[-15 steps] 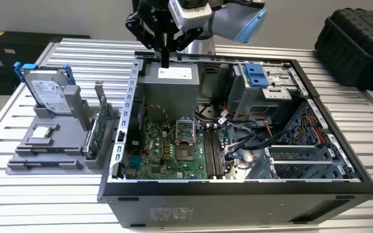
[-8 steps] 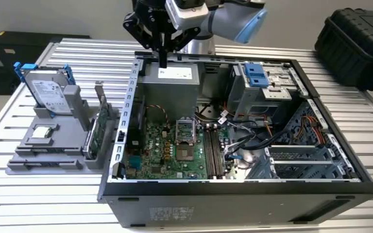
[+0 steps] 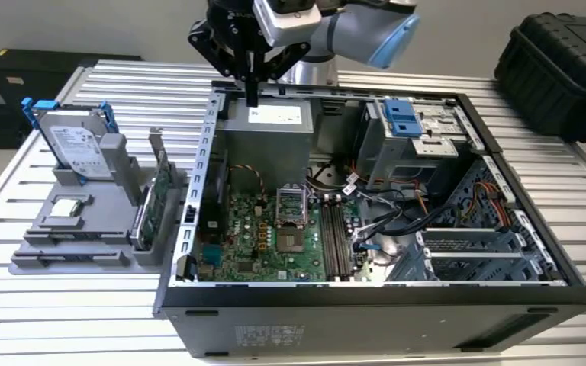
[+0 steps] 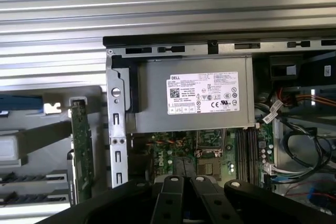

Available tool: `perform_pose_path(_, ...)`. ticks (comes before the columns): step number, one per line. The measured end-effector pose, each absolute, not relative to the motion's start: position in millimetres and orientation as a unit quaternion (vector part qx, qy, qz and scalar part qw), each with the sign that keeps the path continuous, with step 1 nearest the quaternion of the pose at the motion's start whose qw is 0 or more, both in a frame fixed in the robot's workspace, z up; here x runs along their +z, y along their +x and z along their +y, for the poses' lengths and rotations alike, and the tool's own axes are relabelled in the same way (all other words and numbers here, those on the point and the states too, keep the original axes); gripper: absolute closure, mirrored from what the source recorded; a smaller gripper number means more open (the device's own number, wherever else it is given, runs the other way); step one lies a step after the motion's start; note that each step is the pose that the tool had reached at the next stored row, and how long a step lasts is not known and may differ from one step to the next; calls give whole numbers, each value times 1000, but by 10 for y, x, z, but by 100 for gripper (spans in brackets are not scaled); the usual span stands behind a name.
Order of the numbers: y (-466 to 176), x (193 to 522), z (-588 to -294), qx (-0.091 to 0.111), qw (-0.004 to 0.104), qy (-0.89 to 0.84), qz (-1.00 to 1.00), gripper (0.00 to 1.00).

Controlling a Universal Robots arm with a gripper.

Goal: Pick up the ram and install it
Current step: 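Reach for the ram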

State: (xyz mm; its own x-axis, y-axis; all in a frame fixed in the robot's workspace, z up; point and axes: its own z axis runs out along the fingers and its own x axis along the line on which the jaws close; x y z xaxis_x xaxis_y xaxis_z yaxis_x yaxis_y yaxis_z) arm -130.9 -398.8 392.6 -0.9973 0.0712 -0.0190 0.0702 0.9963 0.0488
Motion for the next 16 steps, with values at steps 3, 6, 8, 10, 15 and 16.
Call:
perform_pose_path(3,-1330,3926,-3988,24,10,35,999,100)
perform_pose_path(6,-1348,3926,-3988,24,10,35,999,100)
perform_pose_path(8,-1360,3926,-3988,24,10,35,999,100)
perform_pose_path(10,-1373,3926,-3988,24,10,35,999,100)
perform_pose_path(15,-1412,3926,-3988,24,10,35,999,100)
perform_pose_path(16,-1420,3926,-3988,24,10,35,999,100)
